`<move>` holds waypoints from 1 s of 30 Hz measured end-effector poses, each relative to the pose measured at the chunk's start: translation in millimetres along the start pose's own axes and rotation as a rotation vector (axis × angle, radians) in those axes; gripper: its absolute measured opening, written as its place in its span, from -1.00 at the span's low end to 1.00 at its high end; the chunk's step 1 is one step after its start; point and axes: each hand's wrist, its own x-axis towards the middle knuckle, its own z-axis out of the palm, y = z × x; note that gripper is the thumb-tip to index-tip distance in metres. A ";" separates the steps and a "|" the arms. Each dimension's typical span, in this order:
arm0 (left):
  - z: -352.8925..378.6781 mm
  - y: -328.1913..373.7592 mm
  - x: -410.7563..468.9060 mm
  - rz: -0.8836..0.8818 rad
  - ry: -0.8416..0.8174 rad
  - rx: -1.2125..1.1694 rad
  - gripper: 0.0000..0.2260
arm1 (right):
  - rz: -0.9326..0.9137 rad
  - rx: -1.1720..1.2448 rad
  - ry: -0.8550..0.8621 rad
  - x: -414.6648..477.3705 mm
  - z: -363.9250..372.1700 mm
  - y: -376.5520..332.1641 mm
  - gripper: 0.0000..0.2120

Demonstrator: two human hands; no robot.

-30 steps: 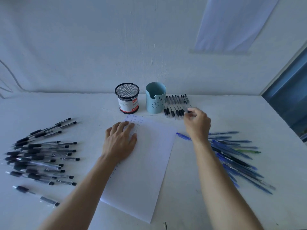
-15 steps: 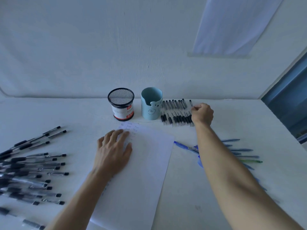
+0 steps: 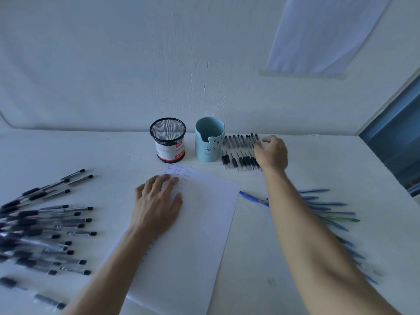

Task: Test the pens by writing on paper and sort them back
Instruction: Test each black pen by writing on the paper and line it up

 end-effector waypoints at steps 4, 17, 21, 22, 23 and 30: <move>-1.8 1.0 -0.6 -0.009 -0.011 -0.011 -0.48 | -0.065 -0.011 0.060 -32.2 -2.7 -11.9 -0.77; -34.6 -4.0 -1.2 -0.223 -0.094 -0.452 -0.65 | -0.599 -0.160 -0.294 -213.9 33.7 -20.1 -0.64; -56.8 -22.0 -0.9 -0.327 -0.072 -0.724 -0.71 | -0.651 -0.253 -0.396 -228.2 33.8 -15.5 -0.35; -61.4 -28.3 -1.9 -0.320 -0.046 -0.717 -0.71 | -0.638 -0.282 -0.469 -229.1 31.7 -14.6 -0.27; -64.8 -34.7 -3.8 -0.299 -0.010 -0.656 -0.71 | -0.633 -0.297 -0.508 -229.6 29.8 -13.6 -0.22; -82.5 -73.1 -32.9 -0.494 0.023 0.045 -0.55 | -0.647 -0.330 -0.490 -235.0 27.0 -13.3 -0.17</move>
